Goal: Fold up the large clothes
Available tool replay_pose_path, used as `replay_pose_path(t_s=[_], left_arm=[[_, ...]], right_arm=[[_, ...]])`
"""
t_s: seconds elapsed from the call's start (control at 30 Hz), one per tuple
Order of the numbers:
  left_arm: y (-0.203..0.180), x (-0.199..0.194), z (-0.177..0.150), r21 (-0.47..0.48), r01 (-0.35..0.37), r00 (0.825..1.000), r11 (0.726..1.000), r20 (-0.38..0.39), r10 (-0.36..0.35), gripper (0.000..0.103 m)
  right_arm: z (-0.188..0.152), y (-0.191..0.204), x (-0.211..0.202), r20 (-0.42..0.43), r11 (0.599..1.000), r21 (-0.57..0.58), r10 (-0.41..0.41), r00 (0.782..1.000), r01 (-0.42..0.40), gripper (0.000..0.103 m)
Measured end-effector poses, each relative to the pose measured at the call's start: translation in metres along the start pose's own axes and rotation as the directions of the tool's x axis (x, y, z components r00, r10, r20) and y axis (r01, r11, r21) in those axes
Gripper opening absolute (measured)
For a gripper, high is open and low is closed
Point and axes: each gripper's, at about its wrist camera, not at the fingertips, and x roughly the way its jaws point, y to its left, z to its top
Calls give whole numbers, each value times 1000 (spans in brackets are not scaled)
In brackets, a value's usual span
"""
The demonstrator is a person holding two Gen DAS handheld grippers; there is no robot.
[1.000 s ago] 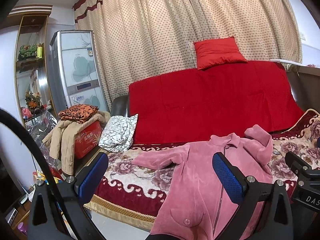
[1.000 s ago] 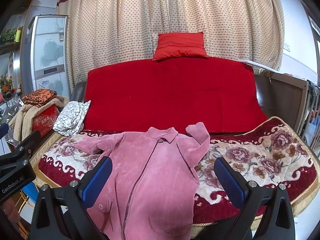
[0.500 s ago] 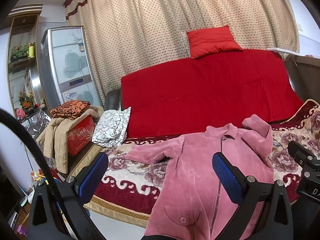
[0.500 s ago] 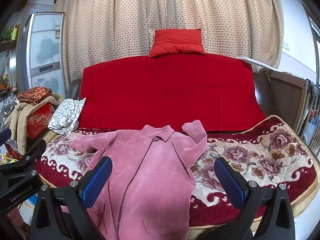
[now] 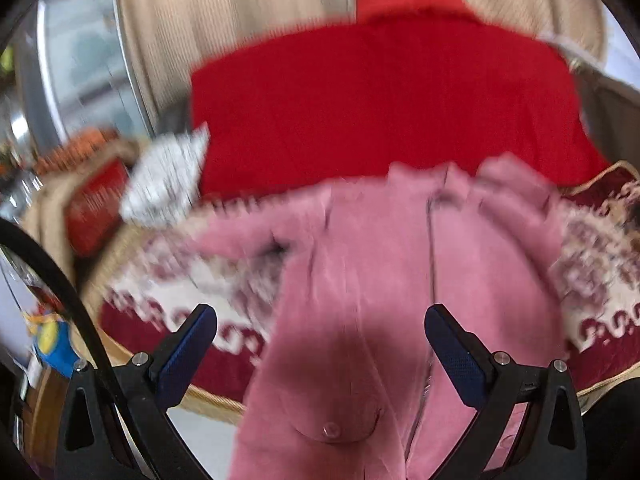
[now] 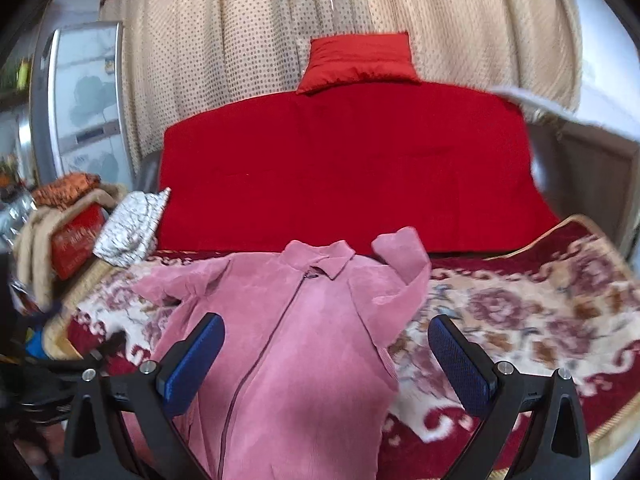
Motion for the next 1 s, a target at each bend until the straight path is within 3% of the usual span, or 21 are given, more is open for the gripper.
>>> replay_pose_path(t_s=[0.1, 0.17, 0.27, 0.4, 0.5, 0.53, 0.6, 0.7, 0.77, 0.8, 0.9, 1.0], left_arm=[[-2, 56, -6, -2, -15, 993, 1000, -116, 15, 103], [-7, 80, -4, 6, -35, 991, 999, -130, 35, 103], [-17, 104, 5, 19, -10, 990, 1000, -137, 12, 103], [-34, 145, 11, 53, 33, 977, 998, -210, -21, 103], [-45, 179, -4, 67, 55, 952, 996, -303, -32, 103], [-43, 183, -10, 41, 66, 955, 997, -291, -51, 103], [-31, 177, -21, -50, 94, 975, 994, -196, -102, 103], [-32, 172, -26, -31, 94, 980, 995, -171, -98, 103], [-32, 172, -26, -36, 91, 979, 995, -182, -96, 103], [-31, 172, -25, -42, 94, 977, 995, -187, -101, 103], [-27, 170, -21, -35, 114, 970, 993, -212, -119, 103], [-15, 169, -12, -65, 146, 960, 987, -233, -157, 103]], right_arm=[[4, -62, 43, -29, 992, 128, 7, 1000, -3, 103], [7, -103, 70, -62, 973, 230, 20, 998, -5, 103], [12, -158, 117, -117, 925, 380, 44, 992, 4, 103], [15, -196, 173, -150, 871, 491, 90, 985, -5, 100], [20, -202, 215, -169, 849, 527, 135, 976, -26, 93], [22, -202, 232, -179, 848, 529, 143, 973, -27, 91], [24, -201, 256, -189, 848, 528, 163, 968, -40, 86], [20, -202, 291, -227, 837, 544, 205, 952, -50, 68], [13, -200, 310, -278, 838, 545, 211, 937, -27, 32], [10, -199, 315, -299, 838, 546, 201, 933, -6, 29], [18, -185, 306, -261, 860, 510, 174, 950, -17, 18], [37, -154, 277, -149, 892, 433, 213, 966, -130, 16]])
